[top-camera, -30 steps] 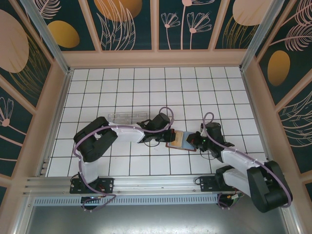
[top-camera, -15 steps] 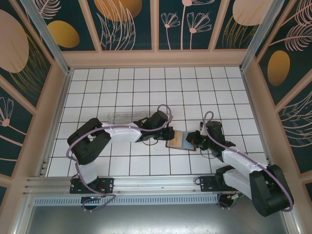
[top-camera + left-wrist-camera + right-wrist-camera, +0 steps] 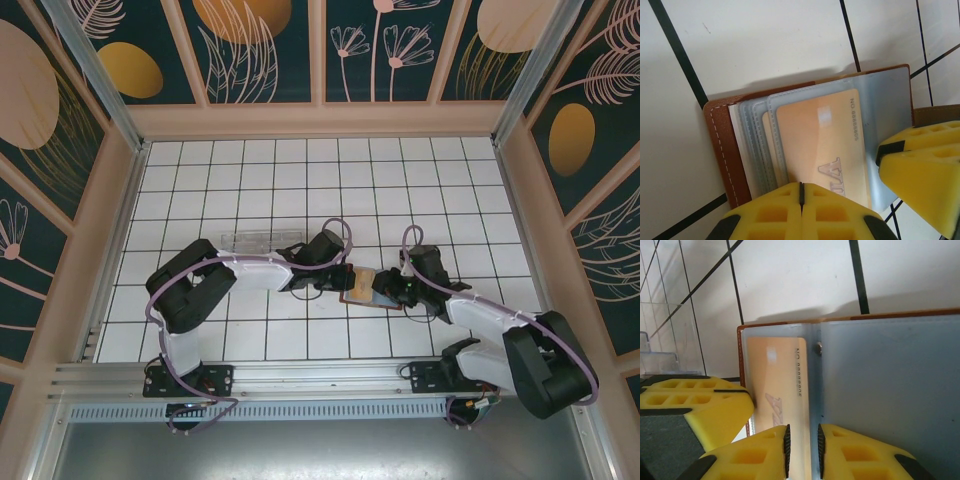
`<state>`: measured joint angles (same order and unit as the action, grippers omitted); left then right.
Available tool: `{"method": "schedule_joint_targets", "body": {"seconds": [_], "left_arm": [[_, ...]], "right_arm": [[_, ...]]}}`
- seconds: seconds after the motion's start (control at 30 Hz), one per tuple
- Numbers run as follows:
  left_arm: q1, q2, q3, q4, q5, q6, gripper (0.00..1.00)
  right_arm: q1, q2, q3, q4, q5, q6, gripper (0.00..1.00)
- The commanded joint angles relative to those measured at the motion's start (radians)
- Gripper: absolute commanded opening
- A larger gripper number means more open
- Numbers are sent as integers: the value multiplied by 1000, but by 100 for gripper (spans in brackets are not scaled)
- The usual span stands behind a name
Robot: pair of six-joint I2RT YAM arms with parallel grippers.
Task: Take the credit cards out of the card holder
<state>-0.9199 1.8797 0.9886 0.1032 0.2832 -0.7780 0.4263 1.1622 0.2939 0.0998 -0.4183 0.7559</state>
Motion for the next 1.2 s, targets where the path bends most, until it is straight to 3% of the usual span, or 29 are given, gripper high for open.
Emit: {"method": "schedule_joint_targets", "body": {"seconds": [0.0, 0.47, 0.67, 1.17], "left_arm": [[6, 26, -34, -20, 7, 5, 7], [4, 48, -50, -3, 28, -10, 4], [4, 45, -52, -9, 25, -12, 4], [18, 51, -62, -26, -9, -25, 0]], "right_arm": [[9, 19, 24, -4, 20, -25, 24], [28, 93, 37, 56, -6, -15, 21], [23, 81, 23, 74, -15, -1, 1], [-59, -28, -53, 22, -14, 2, 0]]}}
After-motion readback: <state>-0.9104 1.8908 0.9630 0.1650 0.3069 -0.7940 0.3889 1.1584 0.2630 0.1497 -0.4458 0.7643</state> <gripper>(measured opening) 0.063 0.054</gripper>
